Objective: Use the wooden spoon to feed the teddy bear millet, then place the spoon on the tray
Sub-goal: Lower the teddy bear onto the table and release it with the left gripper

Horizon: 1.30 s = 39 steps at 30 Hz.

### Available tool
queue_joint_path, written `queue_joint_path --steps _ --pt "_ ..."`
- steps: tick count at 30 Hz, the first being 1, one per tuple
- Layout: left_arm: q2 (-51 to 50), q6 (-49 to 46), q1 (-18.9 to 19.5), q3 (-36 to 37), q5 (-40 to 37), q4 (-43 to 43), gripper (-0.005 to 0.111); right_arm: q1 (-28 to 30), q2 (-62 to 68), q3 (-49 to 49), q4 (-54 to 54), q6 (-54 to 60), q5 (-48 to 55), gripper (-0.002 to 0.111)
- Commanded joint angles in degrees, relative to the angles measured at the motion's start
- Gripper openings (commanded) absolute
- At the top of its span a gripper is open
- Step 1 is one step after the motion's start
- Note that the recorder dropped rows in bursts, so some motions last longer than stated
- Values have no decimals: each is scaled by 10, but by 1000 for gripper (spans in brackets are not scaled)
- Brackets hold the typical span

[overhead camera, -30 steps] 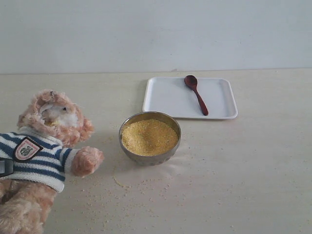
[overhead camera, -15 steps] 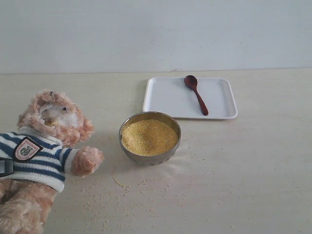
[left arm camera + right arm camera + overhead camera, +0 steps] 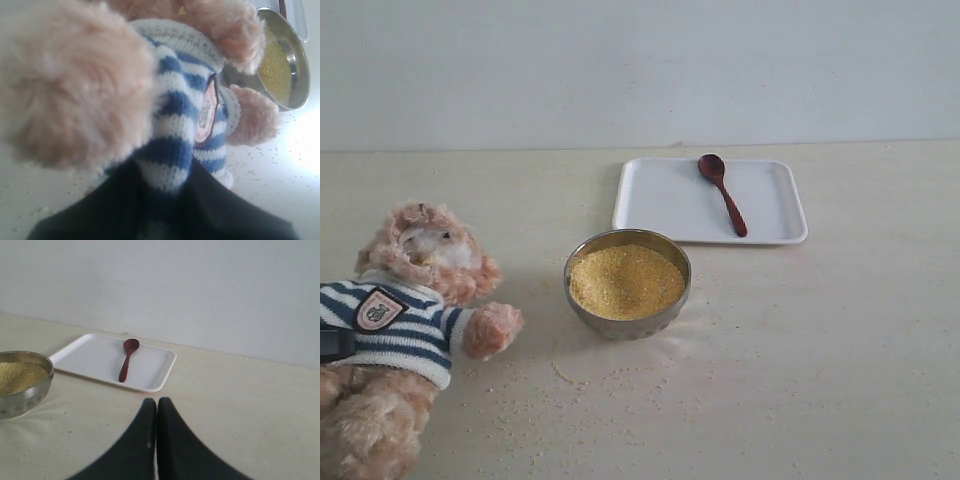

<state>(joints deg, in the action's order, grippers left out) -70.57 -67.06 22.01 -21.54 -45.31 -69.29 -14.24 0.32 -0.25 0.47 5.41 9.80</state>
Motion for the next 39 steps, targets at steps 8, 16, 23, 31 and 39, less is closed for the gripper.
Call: queue_joint_path --steps 8,16,23,31,39 --pt "-155 -136 1 1 1 -126 5 4 -3 2 1 -2 -1 0" --pt "-199 -179 1 1 4 -164 35 4 -3 2 1 -2 -1 0" --pt "-198 -176 1 1 -2 -178 74 4 -3 2 1 -2 -1 0" --pt "-161 -151 15 1 -6 -151 74 4 -3 2 1 -2 -1 0" --pt "-57 -3 73 -37 -11 -13 74 4 -3 2 1 -2 -1 0"
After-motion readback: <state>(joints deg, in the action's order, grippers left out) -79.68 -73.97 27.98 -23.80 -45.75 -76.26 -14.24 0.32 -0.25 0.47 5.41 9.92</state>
